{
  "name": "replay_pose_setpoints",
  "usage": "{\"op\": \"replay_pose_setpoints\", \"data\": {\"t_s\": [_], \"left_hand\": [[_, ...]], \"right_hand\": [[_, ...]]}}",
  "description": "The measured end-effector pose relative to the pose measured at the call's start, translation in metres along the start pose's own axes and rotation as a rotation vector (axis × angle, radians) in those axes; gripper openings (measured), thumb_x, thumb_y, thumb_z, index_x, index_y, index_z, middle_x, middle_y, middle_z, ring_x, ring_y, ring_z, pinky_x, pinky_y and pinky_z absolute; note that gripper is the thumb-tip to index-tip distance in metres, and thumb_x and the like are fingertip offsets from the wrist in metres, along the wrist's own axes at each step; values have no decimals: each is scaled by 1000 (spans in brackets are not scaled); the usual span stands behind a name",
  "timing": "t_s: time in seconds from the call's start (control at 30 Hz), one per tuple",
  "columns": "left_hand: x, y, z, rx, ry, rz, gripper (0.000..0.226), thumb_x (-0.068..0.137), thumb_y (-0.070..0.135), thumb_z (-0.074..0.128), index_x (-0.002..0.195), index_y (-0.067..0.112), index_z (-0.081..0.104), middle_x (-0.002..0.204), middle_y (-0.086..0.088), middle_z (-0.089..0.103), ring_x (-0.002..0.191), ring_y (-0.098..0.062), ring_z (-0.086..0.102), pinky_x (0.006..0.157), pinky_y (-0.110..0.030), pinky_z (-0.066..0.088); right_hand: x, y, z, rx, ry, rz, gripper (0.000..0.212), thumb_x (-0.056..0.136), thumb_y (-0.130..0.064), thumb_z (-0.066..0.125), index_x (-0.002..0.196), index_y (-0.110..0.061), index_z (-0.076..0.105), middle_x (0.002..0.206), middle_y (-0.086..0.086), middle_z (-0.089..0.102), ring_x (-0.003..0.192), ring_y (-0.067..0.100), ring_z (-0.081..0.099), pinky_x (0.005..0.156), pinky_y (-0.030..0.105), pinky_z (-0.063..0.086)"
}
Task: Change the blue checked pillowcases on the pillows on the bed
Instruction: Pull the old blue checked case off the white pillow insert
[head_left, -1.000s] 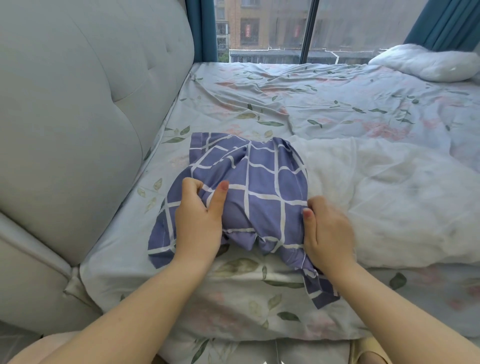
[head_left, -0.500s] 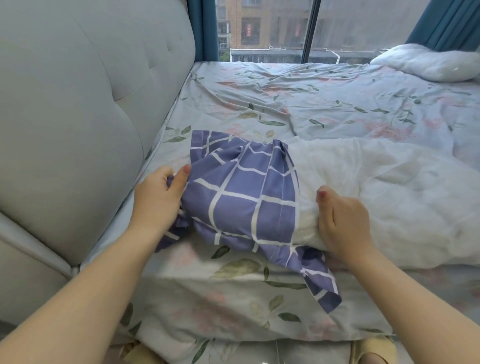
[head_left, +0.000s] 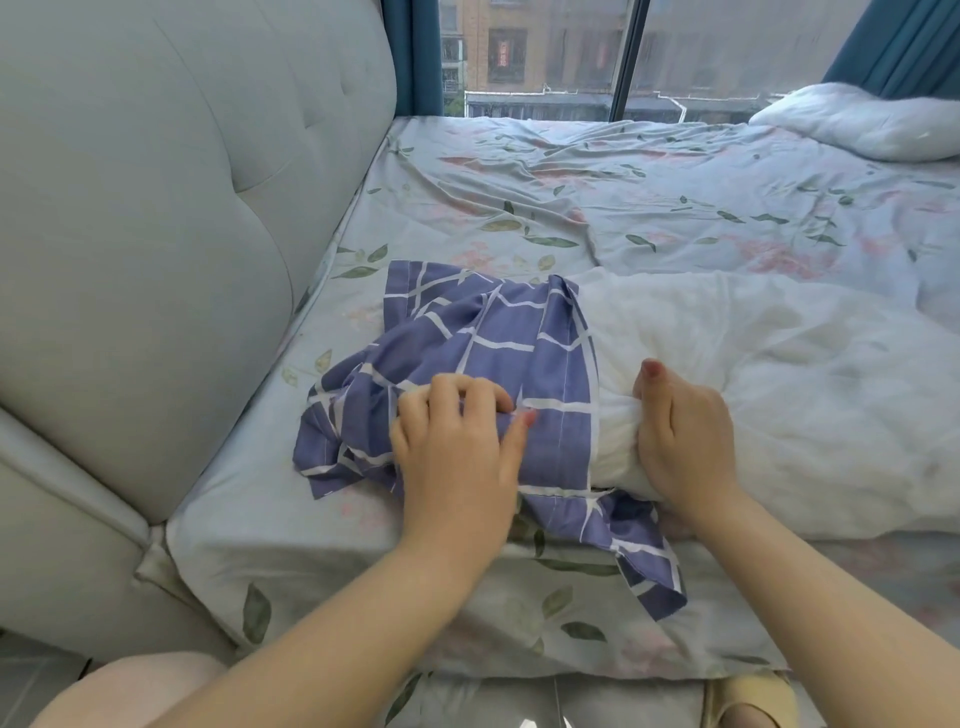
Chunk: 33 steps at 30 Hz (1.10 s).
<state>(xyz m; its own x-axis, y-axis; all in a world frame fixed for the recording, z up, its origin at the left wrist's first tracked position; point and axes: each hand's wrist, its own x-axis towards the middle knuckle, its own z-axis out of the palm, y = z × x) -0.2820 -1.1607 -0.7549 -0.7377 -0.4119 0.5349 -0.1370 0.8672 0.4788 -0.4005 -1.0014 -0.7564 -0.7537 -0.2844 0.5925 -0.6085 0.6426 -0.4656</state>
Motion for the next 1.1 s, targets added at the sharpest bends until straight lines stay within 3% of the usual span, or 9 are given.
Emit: {"op": "replay_pose_setpoints", "data": {"t_s": [0.1,0.33,0.43,0.67,0.8,0.87,0.93,1.0,1.1], "left_hand": [[16,-9,10,-7,5,68,34,96,43,38,83,18,56,85,2,55,83,-25,46,68,-46,44],[32,-15,5,-208,-28,95,30,99,41,35,75,23,41,73,8,49,75,-22,44,65,-47,42],[35,-17,3,-259,-77,81,30,100,38,37,74,22,39,70,9,46,74,-20,43,66,-45,42],[44,-27,-15,-356,-169,86,33,100,30,52,73,13,45,67,5,48,72,-15,45,66,-31,36],[36,-31,-23,-378,-42,-102,30,89,35,67,79,14,48,81,3,48,76,-8,46,70,-17,36],[31,-32,-27,-351,-26,-325,41,85,49,66,81,14,45,86,0,51,80,-11,48,72,-23,37],[27,-30,-32,-385,-152,-508,49,84,58,60,77,13,43,75,1,52,71,-16,51,64,-29,37],[22,-30,-35,-425,-234,-548,48,89,55,57,75,11,44,67,3,50,64,-15,48,59,-29,36],[22,-35,-38,-532,-217,-498,42,94,43,59,78,5,51,68,1,53,66,-16,49,64,-31,40]], "right_hand": [[1,-2,0,9,-4,-10,81,95,-65,-2,64,-8,46,49,5,46,49,33,45,50,40,36],[4,-1,-1,17,-16,31,63,96,-55,8,64,-13,43,52,8,50,52,34,47,53,41,36],[4,-2,-2,15,-19,31,59,97,-53,9,64,-16,40,52,7,50,52,33,46,53,41,36],[6,-7,-6,86,-26,80,69,95,-56,10,63,-5,44,52,8,48,54,32,46,55,45,37],[6,-7,-6,126,-12,105,76,95,-63,10,61,-3,42,51,8,46,53,31,47,56,47,40],[7,-4,-5,148,-3,125,87,92,-71,6,60,0,43,51,8,46,53,31,47,56,46,39],[7,-3,-5,150,-4,136,92,89,-75,3,61,2,44,52,10,47,54,32,48,56,46,39],[7,-3,-5,144,-16,141,93,89,-75,3,62,3,45,53,11,48,55,33,48,57,46,40],[6,-5,-5,133,-31,152,84,92,-68,9,62,2,45,52,9,47,56,33,48,58,49,42]]}}
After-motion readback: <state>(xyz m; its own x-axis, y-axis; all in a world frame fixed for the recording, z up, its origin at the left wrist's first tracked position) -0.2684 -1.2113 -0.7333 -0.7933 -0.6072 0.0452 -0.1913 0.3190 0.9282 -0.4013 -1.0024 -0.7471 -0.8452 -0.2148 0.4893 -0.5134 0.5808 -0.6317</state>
